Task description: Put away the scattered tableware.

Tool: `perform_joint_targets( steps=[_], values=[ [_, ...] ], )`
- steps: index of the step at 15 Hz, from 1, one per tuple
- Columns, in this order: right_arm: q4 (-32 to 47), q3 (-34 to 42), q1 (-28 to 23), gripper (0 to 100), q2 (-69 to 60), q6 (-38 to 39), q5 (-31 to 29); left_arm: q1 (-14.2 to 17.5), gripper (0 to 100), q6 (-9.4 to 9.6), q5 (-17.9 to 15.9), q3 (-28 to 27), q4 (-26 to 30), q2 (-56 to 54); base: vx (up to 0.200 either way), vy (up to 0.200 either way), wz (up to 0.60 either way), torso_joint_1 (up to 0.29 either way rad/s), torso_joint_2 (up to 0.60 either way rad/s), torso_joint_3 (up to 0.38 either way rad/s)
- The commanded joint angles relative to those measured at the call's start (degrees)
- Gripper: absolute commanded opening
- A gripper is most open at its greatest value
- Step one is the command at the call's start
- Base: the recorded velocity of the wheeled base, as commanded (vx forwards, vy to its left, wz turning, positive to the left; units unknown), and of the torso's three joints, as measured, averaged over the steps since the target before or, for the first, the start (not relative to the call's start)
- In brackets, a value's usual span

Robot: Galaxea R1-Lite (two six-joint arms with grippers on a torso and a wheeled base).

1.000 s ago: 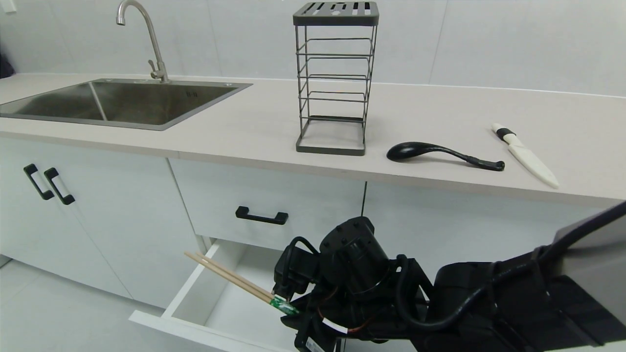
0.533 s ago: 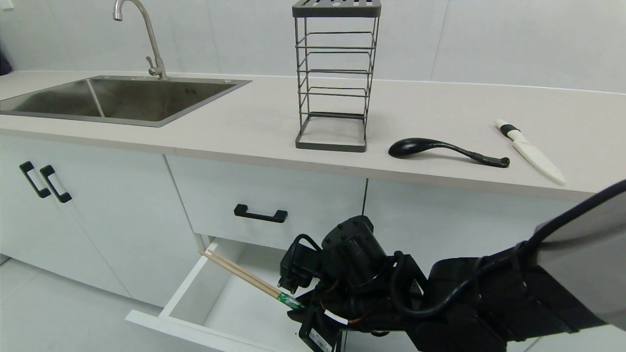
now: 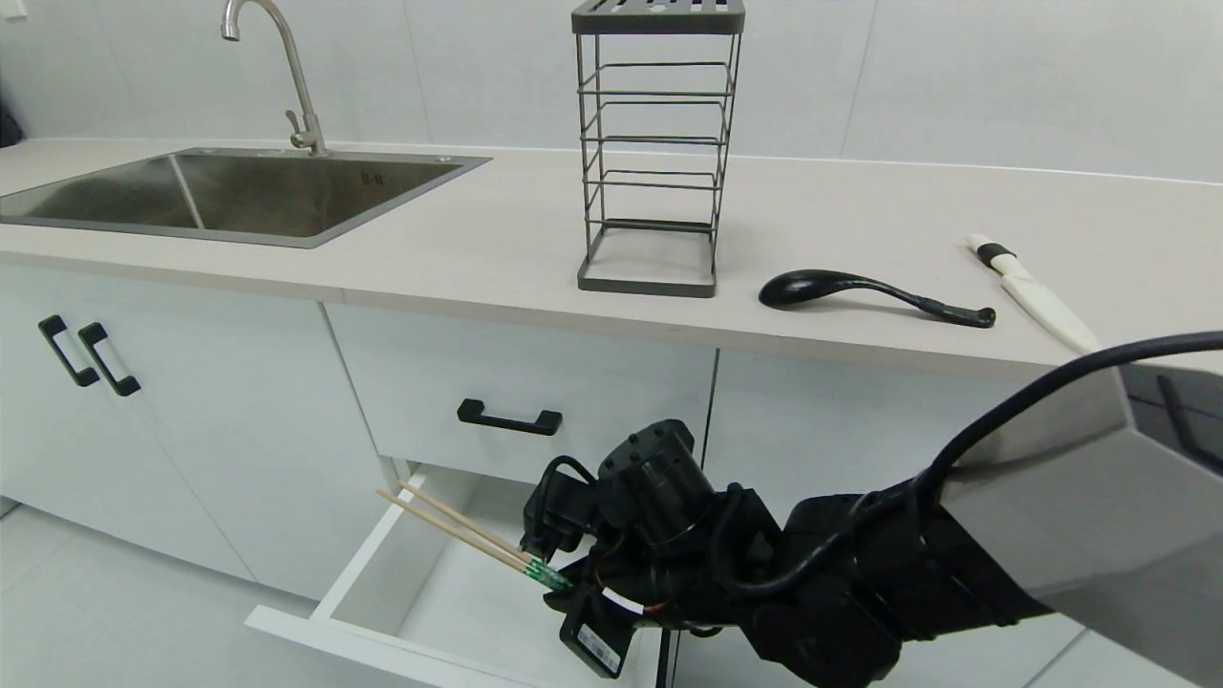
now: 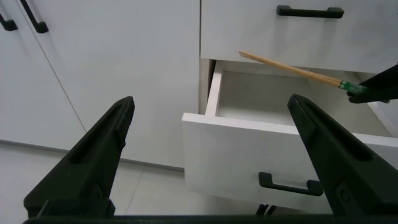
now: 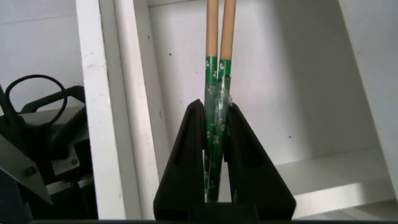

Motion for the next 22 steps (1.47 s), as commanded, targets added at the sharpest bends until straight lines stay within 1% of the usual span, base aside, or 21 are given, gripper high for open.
perform_joint_targets(
  steps=[1, 4, 6, 13, 19, 22],
  values=[
    [-0.01, -1.62, -0.60, 0, 2.71, -1.22, 0.02, 0.00, 100, -0.01, 0.00, 0.00, 0.00, 0.07, 0.000, 0.000, 0.00, 0.000, 0.00, 0.000],
    [-0.01, -3.38, -1.65, 0, 4.55, -1.49, 0.02, 0.00, 100, -0.01, 0.00, 0.00, 0.00, 0.07, 0.000, 0.000, 0.00, 0.000, 0.00, 0.000],
    [-0.01, -3.99, -2.18, 0, 4.99, -2.01, 0.02, 0.00, 100, -0.01, 0.00, 0.00, 0.00, 0.07, 0.000, 0.000, 0.00, -0.139, 0.22, 0.036],
    [-0.01, -5.84, -2.71, 0, 5.52, -2.19, 0.10, 0.00, 100, -0.01, 0.00, 0.00, 0.00, 0.07, 0.000, 0.000, 0.00, -0.023, 0.05, 0.016],
    [-0.01, -7.77, -3.58, 0, 10.26, -2.28, 0.19, 0.00, 100, -0.01, 0.00, 0.00, 0.00, 0.07, 0.000, 0.000, 0.00, 0.000, 0.00, 0.000],
    [-0.01, -10.49, -3.76, 0, 13.43, -2.28, -1.48, 0.00, 100, -0.01, 0.00, 0.00, 0.00, 0.07, 0.000, 0.000, 0.00, 0.000, 0.00, 0.000]
  ],
)
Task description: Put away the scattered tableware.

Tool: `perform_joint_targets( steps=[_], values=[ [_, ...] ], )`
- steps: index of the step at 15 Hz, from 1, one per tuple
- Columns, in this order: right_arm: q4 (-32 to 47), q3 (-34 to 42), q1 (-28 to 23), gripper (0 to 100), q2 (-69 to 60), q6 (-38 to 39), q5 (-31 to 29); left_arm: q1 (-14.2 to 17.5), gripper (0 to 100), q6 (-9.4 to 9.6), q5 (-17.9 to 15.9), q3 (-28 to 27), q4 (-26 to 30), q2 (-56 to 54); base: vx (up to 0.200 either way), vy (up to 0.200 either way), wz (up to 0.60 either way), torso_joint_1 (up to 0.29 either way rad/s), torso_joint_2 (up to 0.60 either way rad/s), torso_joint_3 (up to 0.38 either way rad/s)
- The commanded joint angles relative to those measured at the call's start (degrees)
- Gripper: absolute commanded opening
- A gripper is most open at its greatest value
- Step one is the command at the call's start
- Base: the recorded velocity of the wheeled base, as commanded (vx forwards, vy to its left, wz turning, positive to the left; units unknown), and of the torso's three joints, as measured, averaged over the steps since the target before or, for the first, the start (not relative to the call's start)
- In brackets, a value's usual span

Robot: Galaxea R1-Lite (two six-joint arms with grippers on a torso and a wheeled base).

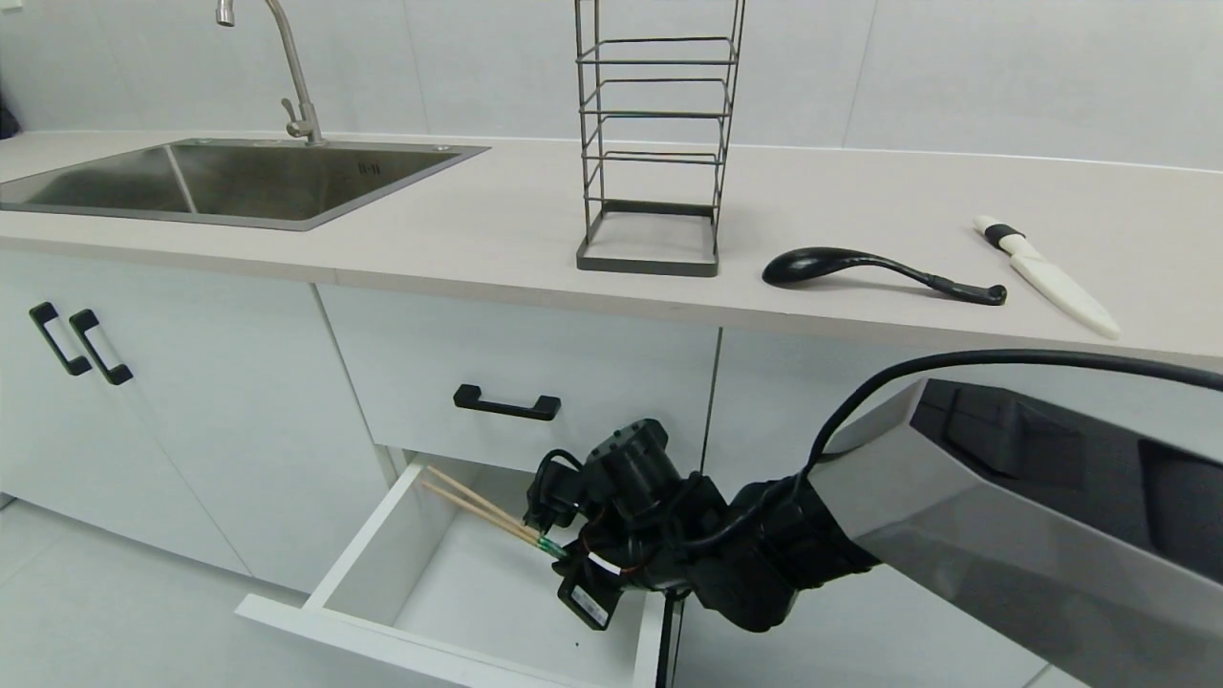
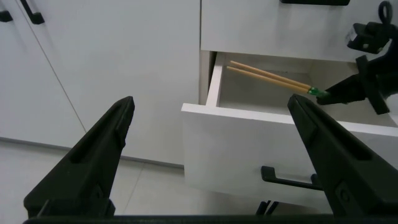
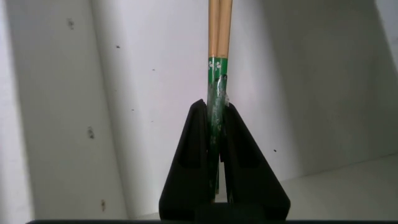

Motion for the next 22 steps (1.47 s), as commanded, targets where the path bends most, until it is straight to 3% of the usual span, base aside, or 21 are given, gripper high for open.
perform_joint_targets(
  steps=[1, 22],
  values=[
    [-0.06, -1.34, 0.24, 0, 2.55, -0.03, -0.18, 0.00, 100, -0.01, -0.02, 0.00, 0.00, 0.07, 0.000, 0.000, 0.00, 0.000, 0.00, 0.000],
    [0.12, -6.44, 3.06, 0, 9.23, 0.85, -1.42, 0.00, 100, -0.01, -0.02, 0.00, 0.00, 0.07, 0.000, 0.000, 0.00, 0.000, 0.00, 0.000]
  ],
)
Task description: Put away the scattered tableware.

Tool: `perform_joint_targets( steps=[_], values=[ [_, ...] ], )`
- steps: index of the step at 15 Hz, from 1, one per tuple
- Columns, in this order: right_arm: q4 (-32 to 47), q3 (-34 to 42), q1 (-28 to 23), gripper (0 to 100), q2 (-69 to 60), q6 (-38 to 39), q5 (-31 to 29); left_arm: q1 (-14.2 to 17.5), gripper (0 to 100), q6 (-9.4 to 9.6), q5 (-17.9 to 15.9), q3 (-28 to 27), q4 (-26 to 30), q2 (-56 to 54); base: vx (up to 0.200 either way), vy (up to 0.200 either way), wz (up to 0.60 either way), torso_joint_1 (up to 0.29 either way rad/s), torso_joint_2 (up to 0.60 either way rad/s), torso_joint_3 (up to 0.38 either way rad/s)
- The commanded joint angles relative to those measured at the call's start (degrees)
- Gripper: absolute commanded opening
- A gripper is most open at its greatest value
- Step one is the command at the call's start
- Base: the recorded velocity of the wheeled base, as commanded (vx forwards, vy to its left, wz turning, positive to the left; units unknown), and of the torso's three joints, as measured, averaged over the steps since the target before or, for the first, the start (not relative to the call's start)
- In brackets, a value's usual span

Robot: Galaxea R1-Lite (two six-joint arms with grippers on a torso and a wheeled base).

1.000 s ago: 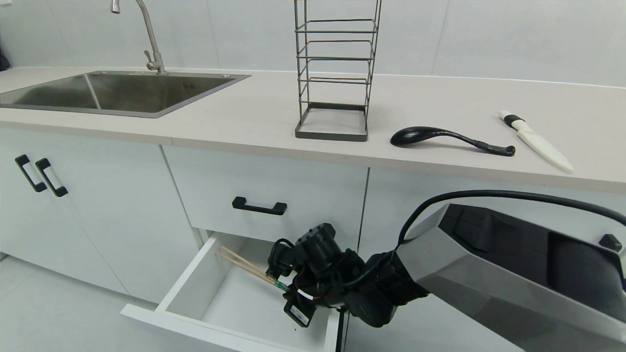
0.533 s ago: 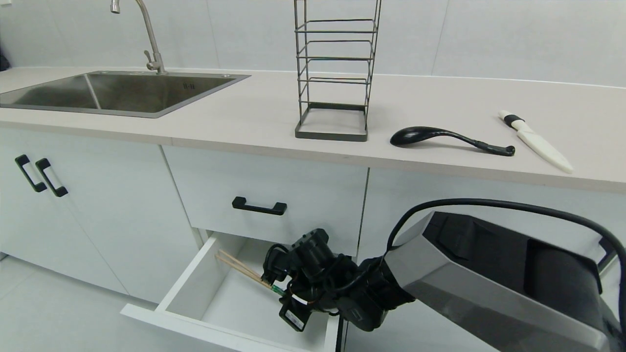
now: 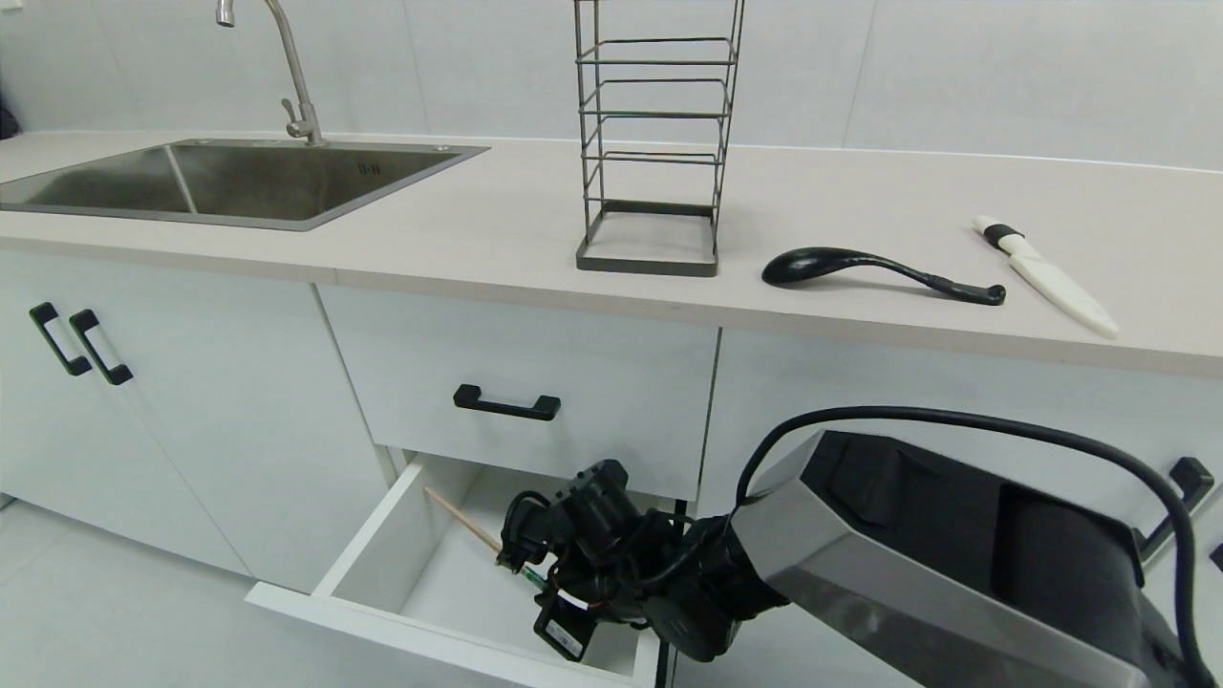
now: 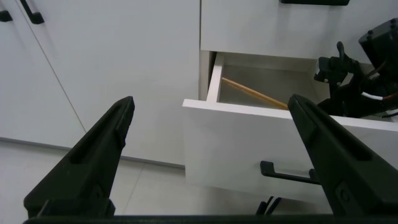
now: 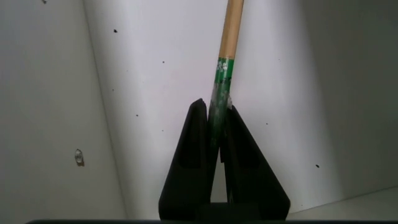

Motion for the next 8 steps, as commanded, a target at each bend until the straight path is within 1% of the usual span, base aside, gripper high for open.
perform_joint_targets(
  steps=[1, 3, 4, 8],
  values=[
    [-0.03, -0.52, 0.69, 0, 0.61, 0.14, 0.08, 0.00, 100, -0.01, 0.00, 0.00, 0.00, 0.07, 0.000, 0.000, 0.00, 0.000, 0.00, 0.000],
    [0.85, -0.61, 0.78, 0, 0.79, 0.14, 0.08, 0.00, 100, -0.01, 0.00, 0.00, 0.00, 0.07, 0.000, 0.000, 0.00, 0.000, 0.00, 0.000],
    [0.85, -0.70, 0.87, 100, 0.61, 0.23, 0.08, 0.00, 100, -0.01, 0.00, 0.00, 0.00, 0.07, 0.000, 0.000, 0.00, 0.000, 0.00, 0.000],
    [0.94, 0.71, 2.10, 100, -2.55, 0.41, 0.08, 0.00, 100, -0.01, 0.00, 0.00, 0.00, 0.07, 0.000, 0.000, 0.00, 0.000, 0.00, 0.000]
  ],
)
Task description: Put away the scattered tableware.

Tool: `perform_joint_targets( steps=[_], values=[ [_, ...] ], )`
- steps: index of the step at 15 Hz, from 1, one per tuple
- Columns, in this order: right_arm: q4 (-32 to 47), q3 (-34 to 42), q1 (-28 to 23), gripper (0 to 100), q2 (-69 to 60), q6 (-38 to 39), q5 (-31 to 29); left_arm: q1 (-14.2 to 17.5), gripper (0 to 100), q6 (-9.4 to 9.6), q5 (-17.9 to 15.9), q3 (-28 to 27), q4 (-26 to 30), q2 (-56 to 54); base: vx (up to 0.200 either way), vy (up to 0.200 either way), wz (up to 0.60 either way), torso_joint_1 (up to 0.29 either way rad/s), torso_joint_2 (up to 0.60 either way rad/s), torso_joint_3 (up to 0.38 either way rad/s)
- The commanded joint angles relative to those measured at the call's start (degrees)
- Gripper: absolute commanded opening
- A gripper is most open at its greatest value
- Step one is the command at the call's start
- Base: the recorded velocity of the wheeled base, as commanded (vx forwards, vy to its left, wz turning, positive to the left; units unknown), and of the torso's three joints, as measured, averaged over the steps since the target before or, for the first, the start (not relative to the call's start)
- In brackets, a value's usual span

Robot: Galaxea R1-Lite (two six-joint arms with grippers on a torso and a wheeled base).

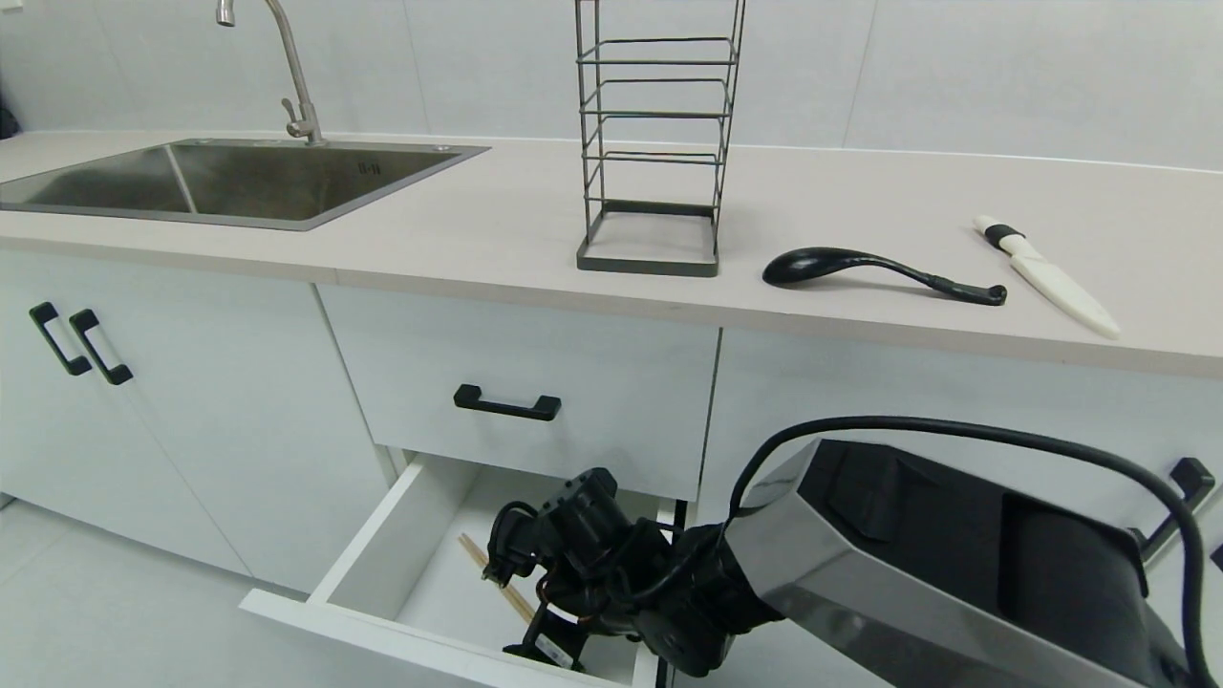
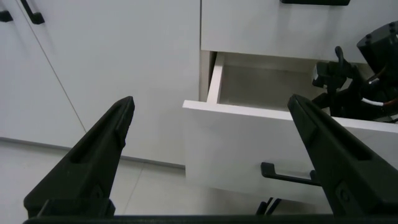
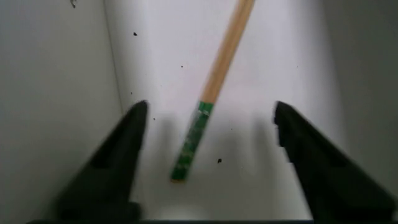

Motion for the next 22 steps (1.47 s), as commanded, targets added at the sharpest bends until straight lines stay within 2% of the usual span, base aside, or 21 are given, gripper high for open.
perform_joint_targets(
  steps=[1, 12, 16, 22],
  values=[
    [0.07, 1.01, 0.75, 100, -2.51, 0.09, 0.04, 0.00, 100, -0.01, 0.00, 0.00, 0.00, 0.07, 0.000, 0.000, 0.00, 0.000, 0.00, 0.000],
    [-2.56, 9.71, 1.63, 100, -17.80, 0.27, 0.12, 0.00, 100, -0.01, 0.00, 0.00, 0.00, 0.07, 0.000, 0.000, 0.00, 0.000, 0.00, 0.000],
    [-8.01, 17.45, 2.16, 100, -24.04, 3.08, 0.12, 0.00, 100, -0.01, 0.00, 0.00, 0.00, 0.07, 0.000, 0.000, 0.00, 0.000, 0.00, 0.000],
    [-15.40, 30.46, 3.39, 100, -34.85, 12.13, 0.12, 0.00, 100, -0.01, 0.00, 0.00, 0.00, 0.07, 0.000, 0.000, 0.00, 0.000, 0.00, 0.000]
  ],
)
